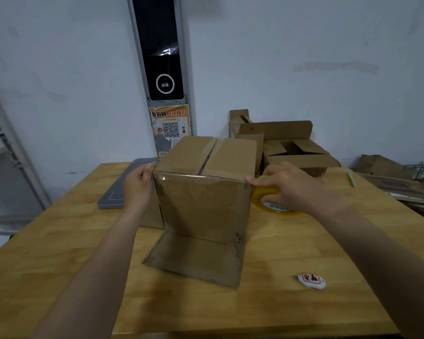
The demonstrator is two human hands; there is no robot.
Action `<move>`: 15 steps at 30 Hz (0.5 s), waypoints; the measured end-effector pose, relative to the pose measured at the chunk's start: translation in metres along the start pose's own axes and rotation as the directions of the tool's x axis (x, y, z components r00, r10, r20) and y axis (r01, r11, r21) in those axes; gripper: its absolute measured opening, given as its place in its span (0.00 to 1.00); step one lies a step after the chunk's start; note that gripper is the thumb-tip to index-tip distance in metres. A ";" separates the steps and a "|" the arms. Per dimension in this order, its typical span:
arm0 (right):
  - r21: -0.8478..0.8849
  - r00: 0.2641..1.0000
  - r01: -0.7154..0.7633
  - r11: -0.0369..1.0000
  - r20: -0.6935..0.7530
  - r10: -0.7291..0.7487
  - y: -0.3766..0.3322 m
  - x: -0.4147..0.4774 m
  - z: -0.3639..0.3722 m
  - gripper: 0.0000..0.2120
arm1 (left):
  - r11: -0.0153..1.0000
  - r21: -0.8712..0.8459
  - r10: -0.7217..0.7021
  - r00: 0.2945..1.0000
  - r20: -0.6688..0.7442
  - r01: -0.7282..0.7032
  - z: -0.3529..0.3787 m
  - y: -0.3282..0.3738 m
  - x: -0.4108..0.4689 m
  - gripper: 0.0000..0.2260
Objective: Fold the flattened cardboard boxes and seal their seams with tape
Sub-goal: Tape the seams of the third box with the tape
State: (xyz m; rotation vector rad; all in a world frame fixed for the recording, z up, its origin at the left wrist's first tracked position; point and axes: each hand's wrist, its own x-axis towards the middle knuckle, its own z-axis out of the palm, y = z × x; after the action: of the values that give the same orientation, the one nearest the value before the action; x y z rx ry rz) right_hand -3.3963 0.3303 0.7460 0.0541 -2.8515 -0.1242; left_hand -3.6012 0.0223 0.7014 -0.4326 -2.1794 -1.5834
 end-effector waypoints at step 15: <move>0.036 0.997 -0.061 0.997 0.045 0.059 0.003 -0.001 0.002 0.32 | 0.823 -0.492 -0.307 0.951 0.031 0.282 0.010 0.007 0.017 0.12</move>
State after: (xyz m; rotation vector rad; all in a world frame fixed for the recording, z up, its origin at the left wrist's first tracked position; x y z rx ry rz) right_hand -3.3958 0.3335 0.7435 -0.0272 -2.8958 -0.0602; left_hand -3.6134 0.0339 0.7131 -0.1956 -1.8481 -2.3103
